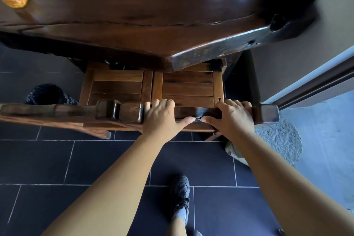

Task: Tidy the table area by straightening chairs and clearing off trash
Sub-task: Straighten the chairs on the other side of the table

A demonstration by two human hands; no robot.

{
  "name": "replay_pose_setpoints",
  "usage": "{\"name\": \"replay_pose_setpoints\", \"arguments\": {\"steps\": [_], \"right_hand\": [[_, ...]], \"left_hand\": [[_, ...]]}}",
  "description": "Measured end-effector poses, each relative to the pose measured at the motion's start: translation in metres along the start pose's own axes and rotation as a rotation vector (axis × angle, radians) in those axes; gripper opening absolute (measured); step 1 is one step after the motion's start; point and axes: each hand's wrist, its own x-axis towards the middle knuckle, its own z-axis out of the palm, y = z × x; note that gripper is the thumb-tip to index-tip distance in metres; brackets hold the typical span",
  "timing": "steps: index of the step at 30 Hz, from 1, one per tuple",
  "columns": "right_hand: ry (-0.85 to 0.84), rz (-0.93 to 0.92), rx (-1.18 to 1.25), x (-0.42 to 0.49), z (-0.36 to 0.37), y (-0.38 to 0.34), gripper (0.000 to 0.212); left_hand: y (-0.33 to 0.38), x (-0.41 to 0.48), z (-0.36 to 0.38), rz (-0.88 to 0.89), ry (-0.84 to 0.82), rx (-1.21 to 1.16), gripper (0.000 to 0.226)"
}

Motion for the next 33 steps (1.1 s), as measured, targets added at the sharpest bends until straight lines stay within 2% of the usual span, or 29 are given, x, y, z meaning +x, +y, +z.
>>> {"name": "replay_pose_setpoints", "arguments": {"steps": [6,21,26,29,33], "right_hand": [[-0.019,-0.009,0.001,0.004,-0.001,0.0,0.077],[-0.039,0.012,0.025,0.009,-0.005,-0.001,0.069],[-0.098,0.012,0.059,0.006,-0.015,-0.004,0.068],[-0.137,-0.017,0.221,-0.006,-0.033,-0.008,0.063],[-0.177,-0.041,0.289,-0.031,-0.056,-0.019,0.074]], "left_hand": [[0.001,0.004,-0.005,0.007,-0.068,0.025,0.089],[0.001,0.011,-0.006,0.001,-0.065,0.007,0.086],[-0.001,0.01,-0.017,0.005,-0.16,-0.043,0.082],[-0.005,0.008,-0.03,0.042,-0.308,-0.065,0.077],[-0.004,-0.001,-0.054,0.066,-0.367,-0.02,0.071]]}}
